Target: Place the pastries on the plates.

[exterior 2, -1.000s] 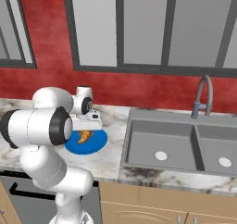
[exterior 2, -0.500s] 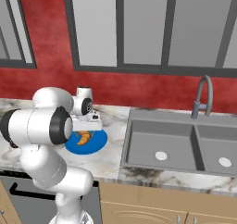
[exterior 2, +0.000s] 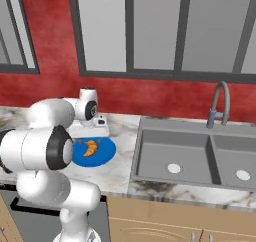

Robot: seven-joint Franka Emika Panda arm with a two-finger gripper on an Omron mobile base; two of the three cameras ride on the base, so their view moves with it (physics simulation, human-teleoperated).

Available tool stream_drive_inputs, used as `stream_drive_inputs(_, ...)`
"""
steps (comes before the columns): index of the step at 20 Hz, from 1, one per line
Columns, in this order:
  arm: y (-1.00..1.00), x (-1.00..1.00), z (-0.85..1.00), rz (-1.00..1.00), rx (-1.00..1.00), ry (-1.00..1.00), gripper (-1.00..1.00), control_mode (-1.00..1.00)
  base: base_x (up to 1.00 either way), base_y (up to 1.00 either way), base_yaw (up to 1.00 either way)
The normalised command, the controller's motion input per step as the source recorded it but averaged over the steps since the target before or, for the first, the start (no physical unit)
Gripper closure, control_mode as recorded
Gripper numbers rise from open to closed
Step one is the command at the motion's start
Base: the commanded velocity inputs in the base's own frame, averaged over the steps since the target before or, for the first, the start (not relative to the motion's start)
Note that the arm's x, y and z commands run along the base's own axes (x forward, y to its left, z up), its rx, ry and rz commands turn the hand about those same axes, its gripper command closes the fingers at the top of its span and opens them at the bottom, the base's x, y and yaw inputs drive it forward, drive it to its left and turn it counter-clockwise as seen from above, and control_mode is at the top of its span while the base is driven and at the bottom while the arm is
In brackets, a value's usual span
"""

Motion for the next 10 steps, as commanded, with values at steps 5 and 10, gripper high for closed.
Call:
stream_drive_inputs(5,-0.2,-0.45,0.68,0.0,0.0,-0.1,-1.0,-1.0,0.0,0.0,0.0)
stream_drive_inputs(10,-0.26,-0.54,0.65,-0.02,0.0,-0.12,-1.0,-1.0,0.0,0.0,0.0)
